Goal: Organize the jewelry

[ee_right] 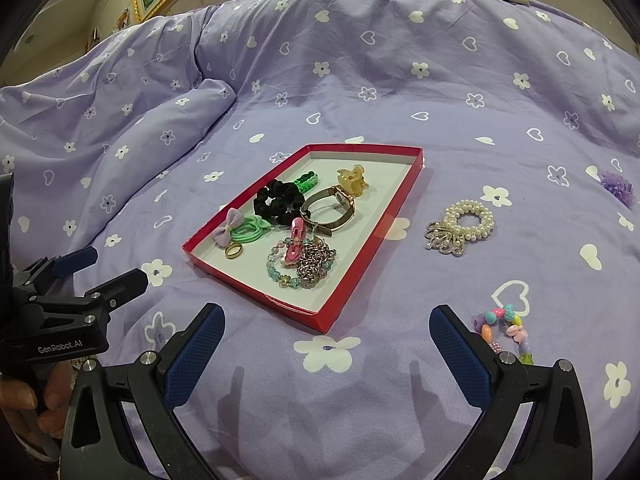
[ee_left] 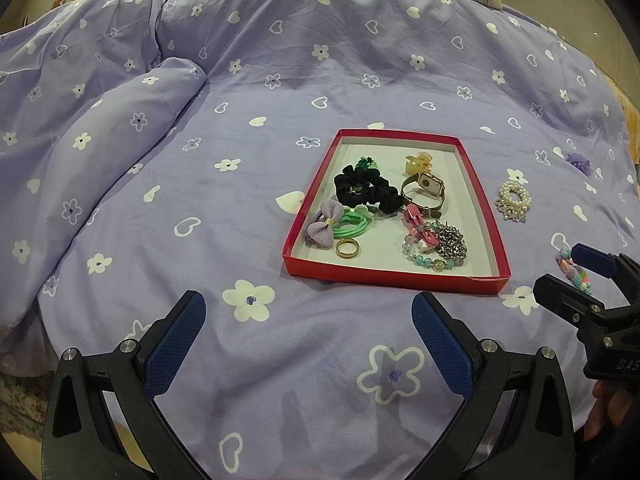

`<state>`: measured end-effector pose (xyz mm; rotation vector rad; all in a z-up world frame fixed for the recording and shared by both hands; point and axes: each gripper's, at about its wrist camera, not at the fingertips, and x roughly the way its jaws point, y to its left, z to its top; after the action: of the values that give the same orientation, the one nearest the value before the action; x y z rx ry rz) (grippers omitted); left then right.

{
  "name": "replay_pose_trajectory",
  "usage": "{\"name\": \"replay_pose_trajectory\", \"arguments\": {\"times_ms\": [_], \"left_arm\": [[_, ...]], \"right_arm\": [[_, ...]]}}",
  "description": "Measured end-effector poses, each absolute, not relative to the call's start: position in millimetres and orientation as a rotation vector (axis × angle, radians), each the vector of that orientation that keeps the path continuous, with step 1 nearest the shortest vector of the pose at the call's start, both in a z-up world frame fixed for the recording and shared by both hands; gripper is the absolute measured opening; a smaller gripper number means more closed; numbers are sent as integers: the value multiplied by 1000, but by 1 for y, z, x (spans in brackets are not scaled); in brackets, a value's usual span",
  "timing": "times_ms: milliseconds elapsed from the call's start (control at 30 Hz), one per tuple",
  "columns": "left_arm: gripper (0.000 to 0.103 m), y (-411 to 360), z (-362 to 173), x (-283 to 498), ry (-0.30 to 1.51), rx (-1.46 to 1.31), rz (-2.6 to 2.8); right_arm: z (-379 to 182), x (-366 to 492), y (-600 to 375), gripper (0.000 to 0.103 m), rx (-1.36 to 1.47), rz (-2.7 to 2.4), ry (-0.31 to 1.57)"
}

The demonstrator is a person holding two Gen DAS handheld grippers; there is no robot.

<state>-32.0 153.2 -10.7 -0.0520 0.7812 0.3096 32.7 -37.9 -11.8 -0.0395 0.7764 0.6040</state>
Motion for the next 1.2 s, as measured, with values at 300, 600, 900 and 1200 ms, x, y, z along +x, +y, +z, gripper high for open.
{"name": "replay_pose_trajectory", "arguments": {"times_ms": [300, 600, 900, 1200], "left_arm": [[103, 153, -11, -33, 777, -40, 309], [103, 153, -11, -33, 778, -38, 309], [103, 152, -11, -33, 779, -39, 310], [103, 152, -12, -32, 780, -39, 309]], "right_arm": [[-11, 31, -35, 103, -48, 612, 775], [-11, 31, -34, 103, -48, 613, 776], [-11, 31, -34, 103, -48, 612, 776], [-11, 31, -34, 103, -48, 611, 778]]}}
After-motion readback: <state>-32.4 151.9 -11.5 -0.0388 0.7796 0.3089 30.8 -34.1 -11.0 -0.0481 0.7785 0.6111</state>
